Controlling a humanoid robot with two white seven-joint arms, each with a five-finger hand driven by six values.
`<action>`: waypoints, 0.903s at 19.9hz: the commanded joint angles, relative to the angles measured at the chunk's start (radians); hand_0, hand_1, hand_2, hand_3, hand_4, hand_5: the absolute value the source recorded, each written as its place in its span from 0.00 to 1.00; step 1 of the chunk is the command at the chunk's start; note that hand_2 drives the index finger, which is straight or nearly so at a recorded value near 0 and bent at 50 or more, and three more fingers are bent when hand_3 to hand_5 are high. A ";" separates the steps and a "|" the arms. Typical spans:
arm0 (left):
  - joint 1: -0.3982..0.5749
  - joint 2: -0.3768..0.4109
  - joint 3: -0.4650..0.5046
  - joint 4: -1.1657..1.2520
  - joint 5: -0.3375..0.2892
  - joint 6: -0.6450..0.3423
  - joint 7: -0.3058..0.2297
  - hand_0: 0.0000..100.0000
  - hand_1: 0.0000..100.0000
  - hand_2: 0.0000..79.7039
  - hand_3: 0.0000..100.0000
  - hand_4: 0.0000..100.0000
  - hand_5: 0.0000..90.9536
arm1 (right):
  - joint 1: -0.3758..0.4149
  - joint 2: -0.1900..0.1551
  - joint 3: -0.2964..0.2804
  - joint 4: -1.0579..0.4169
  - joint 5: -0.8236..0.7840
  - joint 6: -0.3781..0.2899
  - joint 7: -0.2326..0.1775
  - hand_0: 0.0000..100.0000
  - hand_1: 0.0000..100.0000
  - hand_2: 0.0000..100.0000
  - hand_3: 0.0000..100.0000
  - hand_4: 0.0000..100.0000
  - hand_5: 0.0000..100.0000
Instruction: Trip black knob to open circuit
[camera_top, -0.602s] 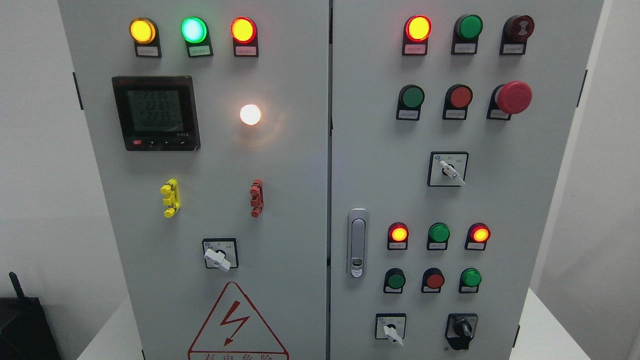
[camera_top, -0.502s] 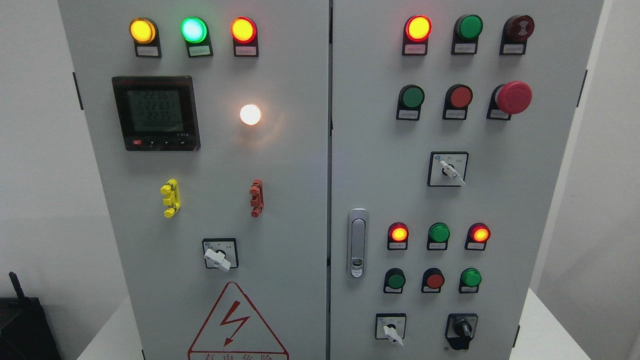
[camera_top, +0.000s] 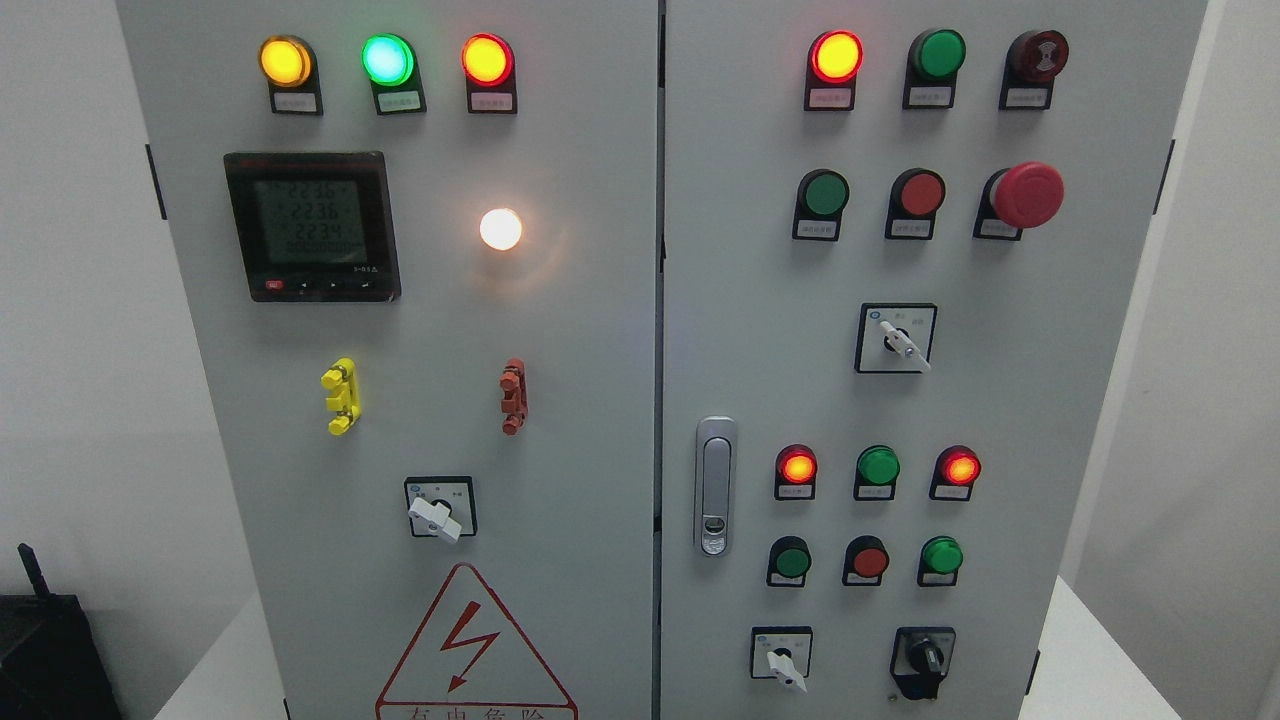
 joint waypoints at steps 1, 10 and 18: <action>0.000 0.000 0.001 -0.016 0.000 0.000 0.000 0.12 0.39 0.00 0.00 0.00 0.00 | 0.072 -0.008 -0.006 -0.292 -0.017 -0.015 -0.008 0.00 0.10 0.00 0.00 0.00 0.00; 0.000 0.000 0.001 -0.016 0.000 0.000 0.000 0.12 0.39 0.00 0.00 0.00 0.00 | 0.109 -0.026 -0.011 -0.551 -0.018 -0.206 -0.005 0.00 0.04 0.00 0.00 0.00 0.00; 0.000 0.000 0.001 -0.016 0.000 0.000 0.000 0.12 0.39 0.00 0.00 0.00 0.00 | 0.145 -0.060 -0.040 -0.821 -0.015 -0.359 -0.007 0.00 0.02 0.00 0.00 0.00 0.00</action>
